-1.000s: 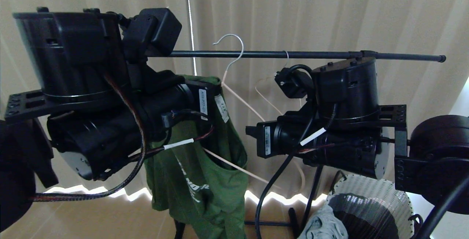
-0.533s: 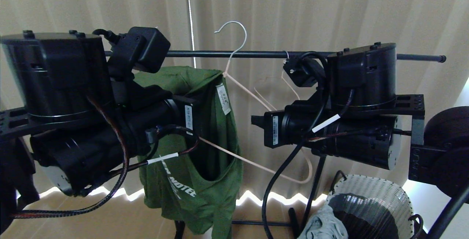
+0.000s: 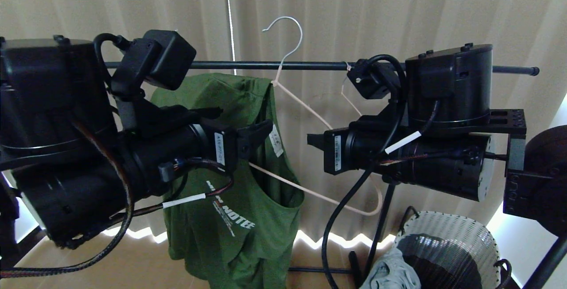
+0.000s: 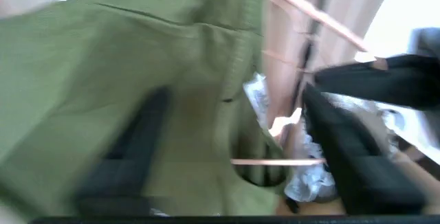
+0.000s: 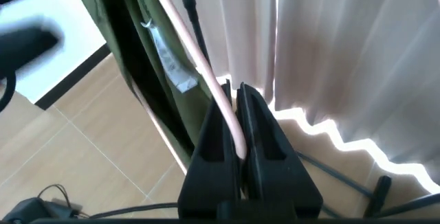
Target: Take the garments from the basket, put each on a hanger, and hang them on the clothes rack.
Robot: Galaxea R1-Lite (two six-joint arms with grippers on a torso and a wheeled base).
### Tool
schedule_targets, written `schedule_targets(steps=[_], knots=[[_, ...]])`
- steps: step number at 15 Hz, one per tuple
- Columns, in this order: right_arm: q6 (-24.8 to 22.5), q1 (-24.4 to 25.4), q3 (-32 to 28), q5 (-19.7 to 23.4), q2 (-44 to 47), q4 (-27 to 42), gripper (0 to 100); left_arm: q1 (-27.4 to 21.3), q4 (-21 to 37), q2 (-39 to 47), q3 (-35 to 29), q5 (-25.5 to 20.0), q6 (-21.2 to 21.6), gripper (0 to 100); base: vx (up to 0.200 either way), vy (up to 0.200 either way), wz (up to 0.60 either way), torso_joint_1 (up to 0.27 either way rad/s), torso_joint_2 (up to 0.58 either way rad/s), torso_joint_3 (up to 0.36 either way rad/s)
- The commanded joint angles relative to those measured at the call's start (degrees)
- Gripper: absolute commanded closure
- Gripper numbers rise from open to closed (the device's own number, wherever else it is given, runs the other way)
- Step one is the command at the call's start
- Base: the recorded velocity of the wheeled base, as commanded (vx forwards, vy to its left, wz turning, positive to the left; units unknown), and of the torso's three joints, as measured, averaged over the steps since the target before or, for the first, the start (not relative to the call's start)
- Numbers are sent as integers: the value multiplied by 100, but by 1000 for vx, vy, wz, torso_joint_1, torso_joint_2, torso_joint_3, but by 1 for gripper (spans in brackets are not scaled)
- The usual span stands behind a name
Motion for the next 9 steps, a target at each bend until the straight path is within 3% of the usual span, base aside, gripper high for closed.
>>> schedule_targets(steps=[1, 3, 6, 9], knots=[[-72, -122, 22, 12, -96, 3, 100, 66, -8, -359, 161, -263, 7, 0, 0, 0, 0, 0, 0, 0], [-203, -350, 48, 3, -184, 12, 100, 119, -8, -561, 231, -324, 33, 0, 0, 0, 0, 0, 0, 0], [-1109, -948, 189, 56, -325, 3, 100, 822, -34, -851, 415, -324, 983, 0, 0, 0, 0, 0, 0, 0], [-1662, -1176, 198, 73, -316, 3, 100, 857, -34, -1036, 468, -342, 1378, 0, 0, 0, 0, 0, 0, 0]])
